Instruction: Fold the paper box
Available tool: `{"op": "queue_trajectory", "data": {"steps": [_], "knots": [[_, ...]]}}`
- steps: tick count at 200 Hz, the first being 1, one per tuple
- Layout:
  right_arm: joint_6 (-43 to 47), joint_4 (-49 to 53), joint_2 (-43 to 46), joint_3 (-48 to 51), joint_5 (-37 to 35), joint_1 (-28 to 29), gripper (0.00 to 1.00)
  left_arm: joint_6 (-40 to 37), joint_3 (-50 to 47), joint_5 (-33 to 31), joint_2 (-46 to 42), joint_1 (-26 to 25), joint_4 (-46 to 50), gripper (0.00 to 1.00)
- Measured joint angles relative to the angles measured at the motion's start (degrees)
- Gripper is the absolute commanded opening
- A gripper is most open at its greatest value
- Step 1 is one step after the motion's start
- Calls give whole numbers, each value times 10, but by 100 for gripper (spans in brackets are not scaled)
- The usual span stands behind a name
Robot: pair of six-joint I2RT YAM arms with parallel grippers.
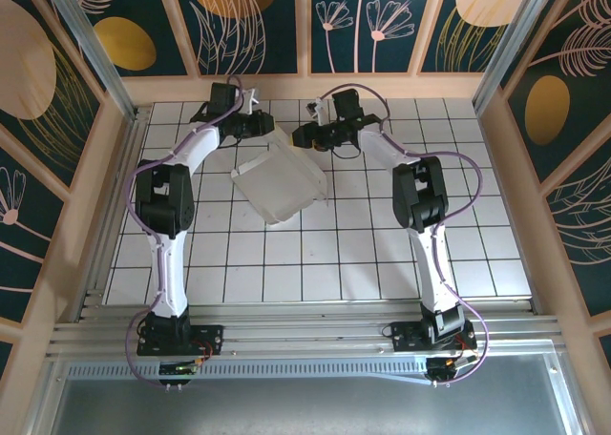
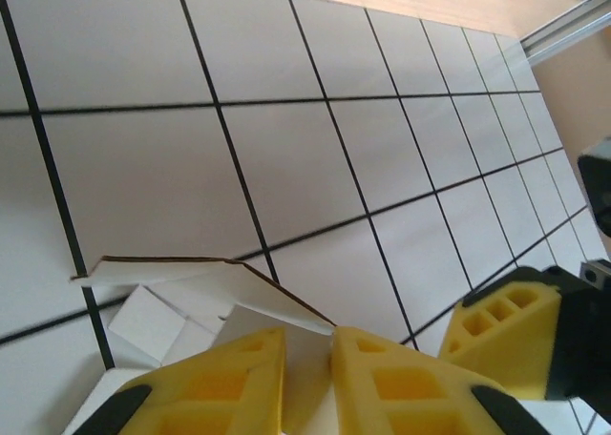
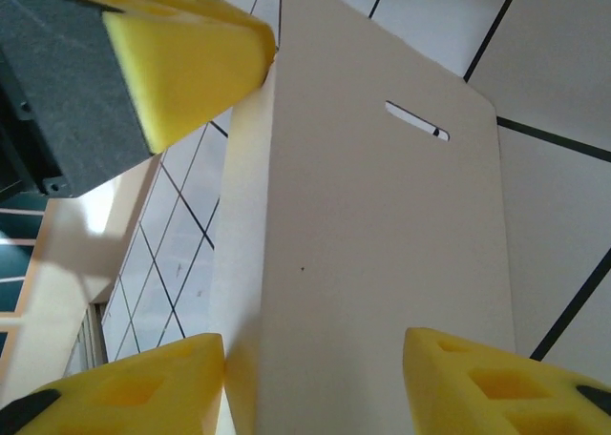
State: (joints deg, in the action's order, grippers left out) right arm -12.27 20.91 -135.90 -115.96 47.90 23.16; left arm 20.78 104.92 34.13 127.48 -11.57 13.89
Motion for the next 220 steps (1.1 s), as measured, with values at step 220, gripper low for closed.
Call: {"op": "queue_trajectory", "data": {"steps": [220], "knots": [[148,170,-47,-132,4,-8,51,-36,-369,-212,-281,-31,-118,47]]}}
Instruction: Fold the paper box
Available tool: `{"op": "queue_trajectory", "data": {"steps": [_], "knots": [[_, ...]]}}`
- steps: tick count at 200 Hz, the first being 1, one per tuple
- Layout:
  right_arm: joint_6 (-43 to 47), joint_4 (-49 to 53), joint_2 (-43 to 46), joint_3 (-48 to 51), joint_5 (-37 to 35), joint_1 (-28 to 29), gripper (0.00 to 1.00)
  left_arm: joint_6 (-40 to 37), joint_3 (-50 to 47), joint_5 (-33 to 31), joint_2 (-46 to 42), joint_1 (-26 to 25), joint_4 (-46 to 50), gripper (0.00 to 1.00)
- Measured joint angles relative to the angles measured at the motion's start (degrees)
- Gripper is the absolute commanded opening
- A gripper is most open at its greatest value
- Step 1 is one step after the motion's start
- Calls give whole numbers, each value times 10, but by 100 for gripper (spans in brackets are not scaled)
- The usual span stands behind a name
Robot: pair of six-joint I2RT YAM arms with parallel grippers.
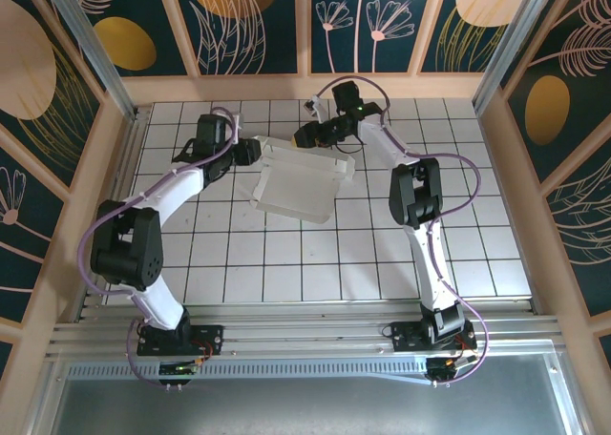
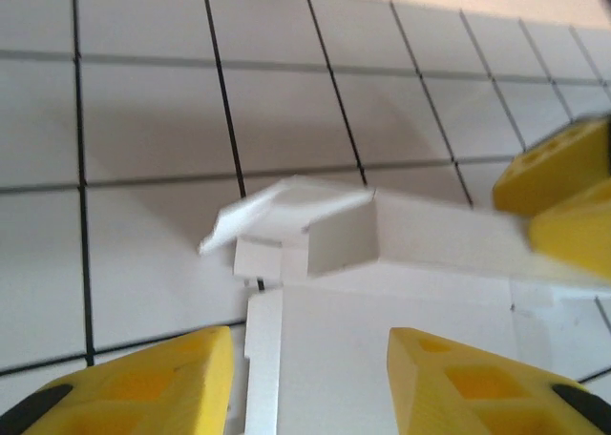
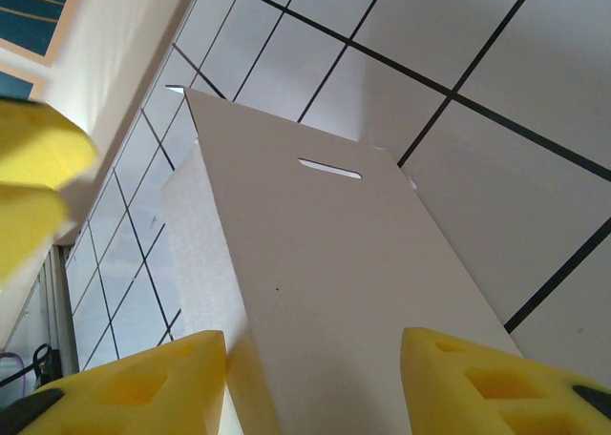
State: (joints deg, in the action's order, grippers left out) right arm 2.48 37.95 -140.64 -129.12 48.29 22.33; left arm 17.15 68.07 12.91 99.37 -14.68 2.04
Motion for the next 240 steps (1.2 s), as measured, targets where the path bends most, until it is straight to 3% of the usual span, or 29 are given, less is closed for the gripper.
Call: {"op": "queue_trajectory", "data": {"steps": [56,101,197,240], "knots": [[0,0,0,0,0,-6,51,14,-7,42,123,0,-32,43],[-4,-1,0,0,0,-7,53,15,68,62,205,0,-49,46],[-44,-35,-15,0,34,-36,53,-32,232,91,305,0,-27,46],[-45,-37,-17,0,38,-37,54,-45,252,88,323,1,-10,49]]}}
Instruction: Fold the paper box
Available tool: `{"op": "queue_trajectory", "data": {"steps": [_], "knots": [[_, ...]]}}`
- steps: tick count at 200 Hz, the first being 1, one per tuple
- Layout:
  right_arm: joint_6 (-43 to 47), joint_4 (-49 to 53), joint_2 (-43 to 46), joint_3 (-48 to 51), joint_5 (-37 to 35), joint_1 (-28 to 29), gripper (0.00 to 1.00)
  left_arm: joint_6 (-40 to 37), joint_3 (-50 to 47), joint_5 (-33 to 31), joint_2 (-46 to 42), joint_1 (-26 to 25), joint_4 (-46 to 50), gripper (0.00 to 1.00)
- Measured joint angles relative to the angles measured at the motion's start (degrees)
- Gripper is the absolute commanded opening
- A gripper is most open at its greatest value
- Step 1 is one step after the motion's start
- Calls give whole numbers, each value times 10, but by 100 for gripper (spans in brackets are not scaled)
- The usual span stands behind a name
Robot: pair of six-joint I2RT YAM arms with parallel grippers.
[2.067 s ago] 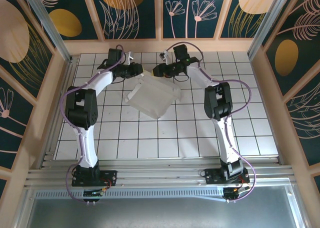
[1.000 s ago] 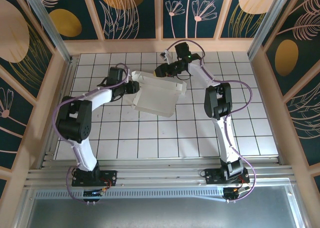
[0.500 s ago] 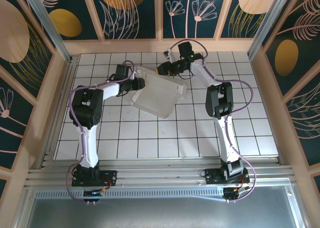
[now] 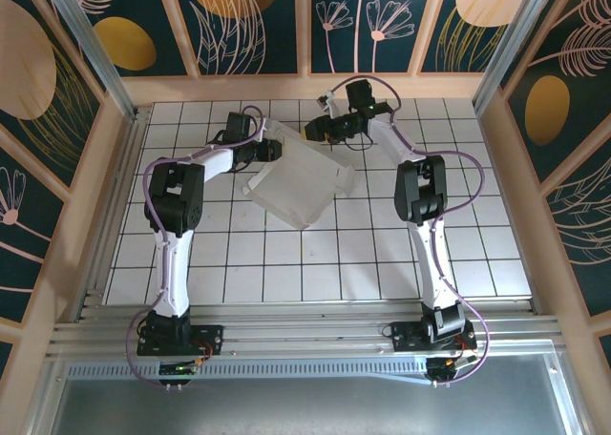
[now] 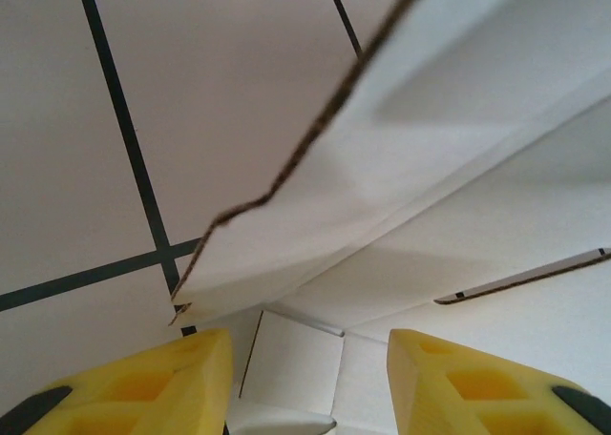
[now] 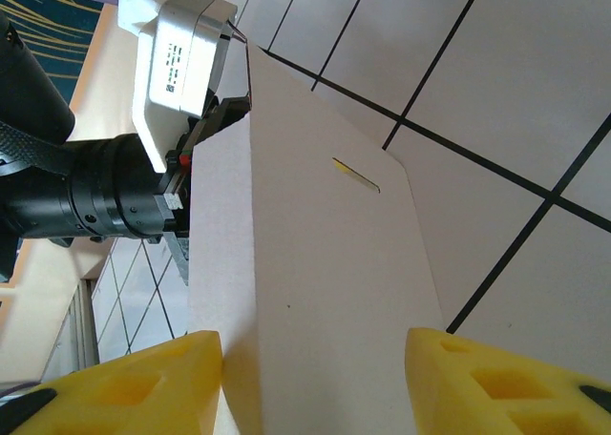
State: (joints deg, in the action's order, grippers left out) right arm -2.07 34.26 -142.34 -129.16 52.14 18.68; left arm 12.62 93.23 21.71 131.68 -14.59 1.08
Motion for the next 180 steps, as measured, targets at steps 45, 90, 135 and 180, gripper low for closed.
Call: {"op": "queue_trajectory", "data": {"steps": [45,90,135,180], "knots": [[0,0,0,0,0,0,53,-13,19,10,11,1,12,41],[-7,0,0,0,-2,0,53,-32,51,38,34,2,26,44],[-11,0,0,0,-2,0,53,-44,35,23,24,3,23,49],[-14,0,0,0,-9,0,54,-39,-2,24,5,3,5,52]]}}
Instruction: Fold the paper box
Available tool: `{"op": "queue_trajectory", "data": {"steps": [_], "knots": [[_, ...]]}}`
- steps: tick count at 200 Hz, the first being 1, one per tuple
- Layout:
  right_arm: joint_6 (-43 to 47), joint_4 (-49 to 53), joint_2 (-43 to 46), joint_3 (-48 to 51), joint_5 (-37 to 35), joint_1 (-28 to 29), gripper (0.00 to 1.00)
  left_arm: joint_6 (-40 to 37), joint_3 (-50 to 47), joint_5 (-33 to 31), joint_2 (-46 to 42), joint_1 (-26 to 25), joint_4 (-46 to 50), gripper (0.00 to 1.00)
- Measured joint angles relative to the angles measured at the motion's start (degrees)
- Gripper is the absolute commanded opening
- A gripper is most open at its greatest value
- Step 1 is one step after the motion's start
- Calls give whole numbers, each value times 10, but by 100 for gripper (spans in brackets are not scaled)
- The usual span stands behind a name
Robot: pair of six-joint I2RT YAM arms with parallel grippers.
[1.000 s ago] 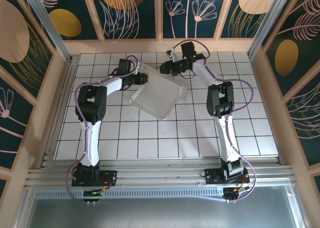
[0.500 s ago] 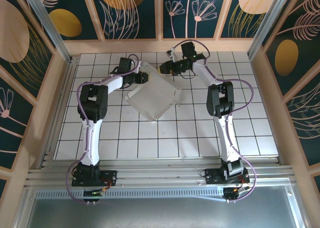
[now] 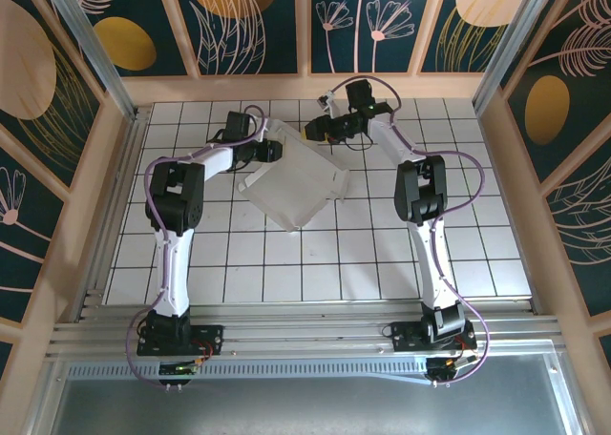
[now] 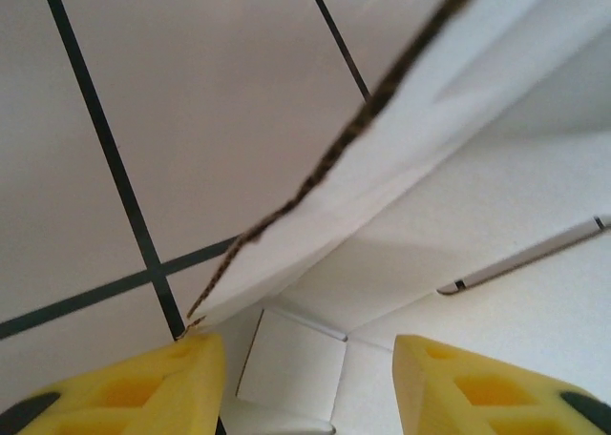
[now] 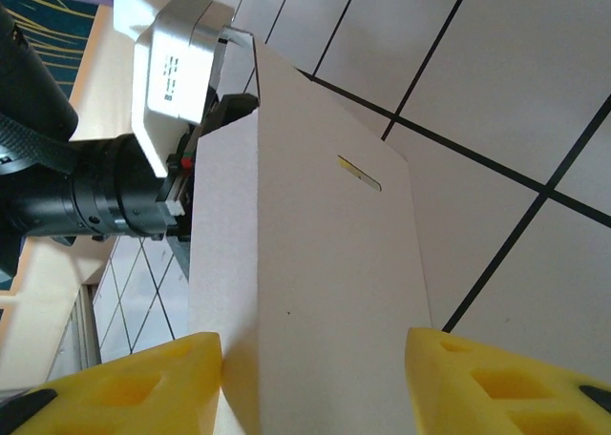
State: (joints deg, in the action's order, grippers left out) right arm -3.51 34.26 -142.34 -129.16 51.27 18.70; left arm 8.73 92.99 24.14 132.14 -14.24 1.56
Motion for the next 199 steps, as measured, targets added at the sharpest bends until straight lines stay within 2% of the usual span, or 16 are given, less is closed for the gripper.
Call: {"op": "queue_trajectory", "data": {"steps": [31,48,137,158,199], "knots": [[-5,-9,0,0,-7,0,53,21,-110,28,-65,0,-34,55],[-9,-17,0,0,-15,0,53,27,-136,29,-74,0,-40,54],[-14,-24,0,0,-23,0,53,51,-43,24,-16,4,-14,48],[-14,-24,0,0,-23,0,53,51,-41,19,-14,5,-11,40],[-15,-25,0,1,-23,0,53,35,-45,23,-12,9,-20,34]]}}
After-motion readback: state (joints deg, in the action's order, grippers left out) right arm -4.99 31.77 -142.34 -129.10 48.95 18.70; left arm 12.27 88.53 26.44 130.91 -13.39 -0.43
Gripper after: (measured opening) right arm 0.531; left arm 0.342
